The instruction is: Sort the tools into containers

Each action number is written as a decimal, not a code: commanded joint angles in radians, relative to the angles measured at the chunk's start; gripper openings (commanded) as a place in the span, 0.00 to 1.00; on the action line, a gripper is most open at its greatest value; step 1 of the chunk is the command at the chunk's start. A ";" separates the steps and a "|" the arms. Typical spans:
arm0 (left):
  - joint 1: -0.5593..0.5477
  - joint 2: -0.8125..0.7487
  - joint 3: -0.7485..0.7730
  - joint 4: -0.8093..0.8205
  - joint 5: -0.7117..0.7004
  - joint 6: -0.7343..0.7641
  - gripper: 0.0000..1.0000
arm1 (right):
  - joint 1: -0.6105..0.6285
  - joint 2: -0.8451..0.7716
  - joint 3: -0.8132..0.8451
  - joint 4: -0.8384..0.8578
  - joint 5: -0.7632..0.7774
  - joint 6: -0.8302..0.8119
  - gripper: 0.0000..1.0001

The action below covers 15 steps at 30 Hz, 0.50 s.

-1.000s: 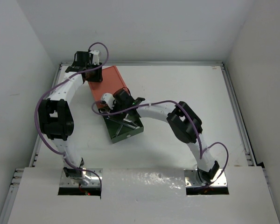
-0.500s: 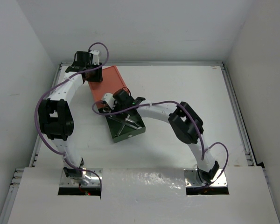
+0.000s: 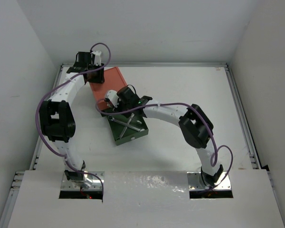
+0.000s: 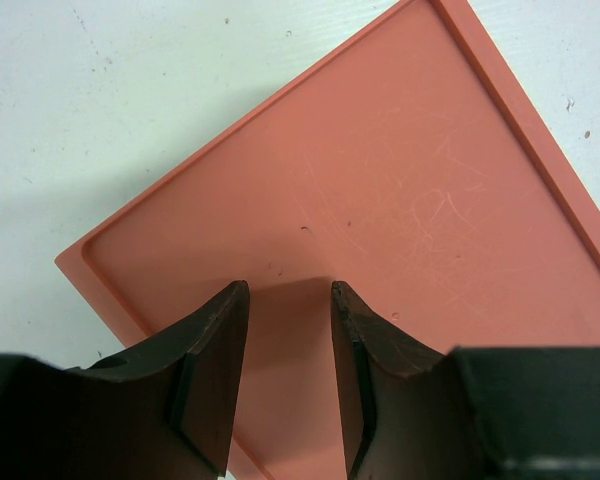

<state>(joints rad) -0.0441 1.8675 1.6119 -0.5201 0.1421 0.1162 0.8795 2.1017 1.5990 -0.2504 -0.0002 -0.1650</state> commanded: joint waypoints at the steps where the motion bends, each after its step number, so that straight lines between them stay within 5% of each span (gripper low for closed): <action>1: 0.016 0.015 0.022 -0.027 -0.004 0.005 0.36 | 0.001 -0.051 -0.014 0.007 0.005 -0.019 0.00; 13: 0.016 0.019 0.022 -0.029 -0.001 0.007 0.36 | 0.006 -0.019 0.002 -0.032 -0.043 -0.007 0.00; 15: 0.016 0.021 0.022 -0.029 -0.001 0.005 0.36 | 0.004 -0.016 0.009 -0.030 -0.085 -0.005 0.09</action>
<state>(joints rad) -0.0437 1.8694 1.6142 -0.5205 0.1417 0.1165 0.8795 2.1017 1.5803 -0.2932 -0.0265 -0.1764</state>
